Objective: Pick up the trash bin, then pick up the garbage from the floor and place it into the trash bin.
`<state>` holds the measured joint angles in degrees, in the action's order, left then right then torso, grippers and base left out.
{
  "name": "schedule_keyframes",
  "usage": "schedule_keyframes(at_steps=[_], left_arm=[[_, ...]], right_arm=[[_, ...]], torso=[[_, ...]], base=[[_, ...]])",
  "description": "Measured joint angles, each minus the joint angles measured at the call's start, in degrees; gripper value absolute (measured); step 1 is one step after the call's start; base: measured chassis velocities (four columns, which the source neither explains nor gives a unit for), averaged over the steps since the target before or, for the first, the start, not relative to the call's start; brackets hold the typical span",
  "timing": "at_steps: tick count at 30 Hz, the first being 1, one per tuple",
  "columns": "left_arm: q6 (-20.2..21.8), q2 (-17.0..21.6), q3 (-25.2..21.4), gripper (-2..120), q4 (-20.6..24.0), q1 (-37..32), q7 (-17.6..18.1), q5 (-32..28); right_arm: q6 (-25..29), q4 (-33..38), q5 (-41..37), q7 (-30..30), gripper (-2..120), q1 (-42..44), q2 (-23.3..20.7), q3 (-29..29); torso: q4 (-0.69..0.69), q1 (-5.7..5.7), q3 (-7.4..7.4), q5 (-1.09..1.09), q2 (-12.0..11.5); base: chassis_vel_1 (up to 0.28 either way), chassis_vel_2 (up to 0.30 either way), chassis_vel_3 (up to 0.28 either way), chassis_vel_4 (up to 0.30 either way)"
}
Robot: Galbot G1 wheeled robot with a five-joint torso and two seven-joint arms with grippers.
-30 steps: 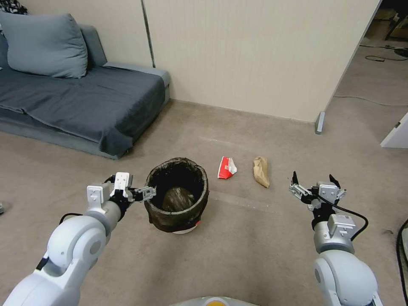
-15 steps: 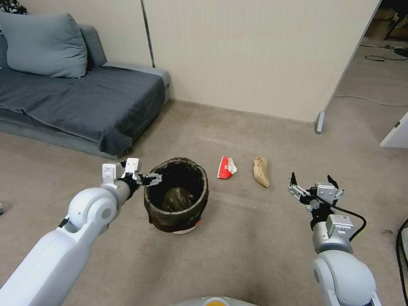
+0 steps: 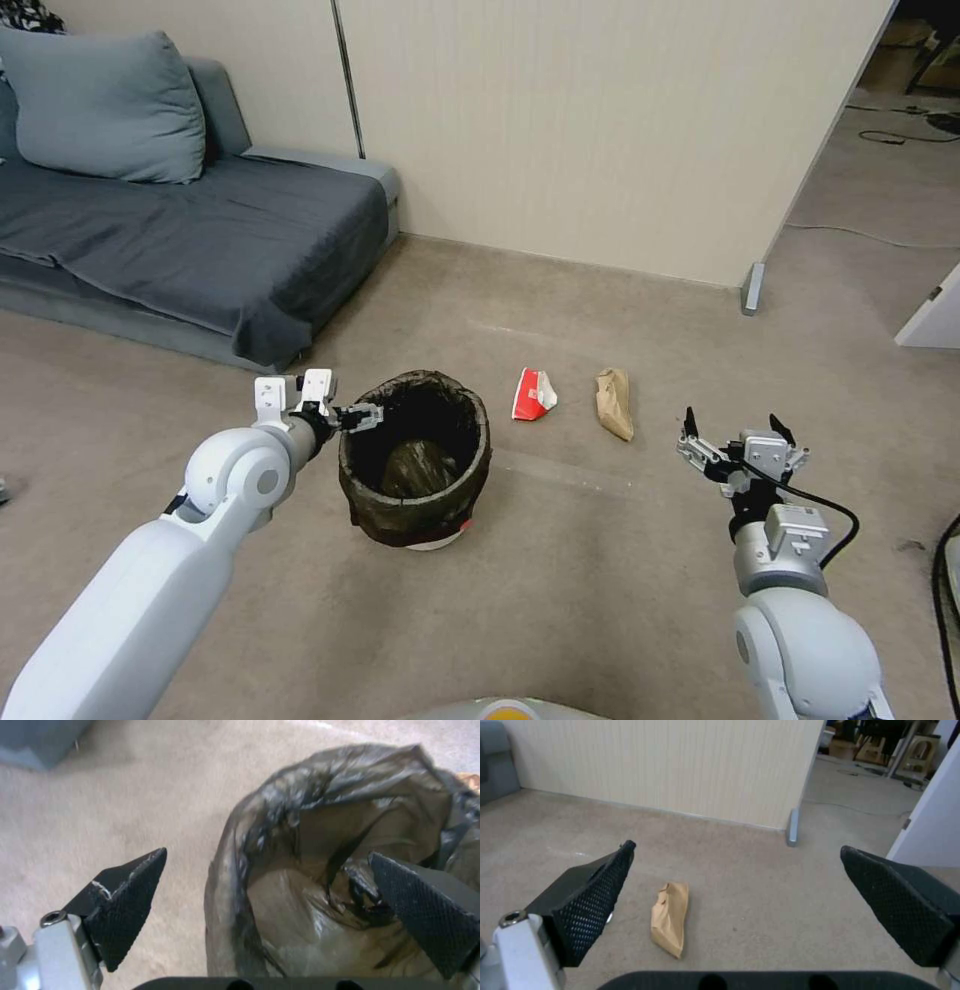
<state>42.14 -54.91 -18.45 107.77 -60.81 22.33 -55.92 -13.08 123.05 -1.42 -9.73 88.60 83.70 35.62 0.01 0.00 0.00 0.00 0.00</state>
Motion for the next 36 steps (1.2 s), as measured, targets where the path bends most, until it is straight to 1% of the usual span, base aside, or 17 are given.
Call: schedule_keyframes(at_steps=[2, 5, 15, 19, 36], left_arm=[[0.0, -1.1, 0.0, 100, -0.8, -0.4, 1.8, -0.9], [0.0, -1.6, 0.1, 100, -1.3, -0.9, 2.0, -0.1], [0.0, -2.8, -0.4, 100, -2.1, -2.5, 1.9, 1.5], [0.0, -3.3, -0.6, 100, -3.2, -3.0, 1.5, 2.5], [0.0, -4.5, -0.2, 100, -5.9, -2.5, 1.5, 2.5]], right_arm=[[0.1, -0.2, 0.1, 0.0, 100, 0.0, 0.2, -0.1], [0.2, -0.3, 0.2, 0.0, 100, 0.1, 0.3, -0.2], [0.4, -0.3, 0.3, -0.1, 100, 0.3, 0.2, -0.2], [0.5, -0.4, 0.4, -0.1, 100, 0.3, 0.3, -0.3], [0.6, -0.8, 0.4, -0.1, 100, 0.4, 0.1, -0.2]], torso=[[-0.01, 0.0, 0.0, 0.0, 0.0], [-0.01, 0.0, 0.0, 0.0, 0.0], [-0.01, 0.0, 0.0, 0.0, 0.0], [0.0, 0.0, 0.0, 0.0, 0.0], [0.0, 0.0, 0.0, 0.0, 0.0]], base=[[0.0, 0.0, 0.0, 0.0], [0.0, 0.0, 0.0, 0.0], [0.0, 0.0, 0.0, 0.0], [0.0, 0.0, 0.0, 0.0], [0.0, 0.0, 0.0, 0.0]])
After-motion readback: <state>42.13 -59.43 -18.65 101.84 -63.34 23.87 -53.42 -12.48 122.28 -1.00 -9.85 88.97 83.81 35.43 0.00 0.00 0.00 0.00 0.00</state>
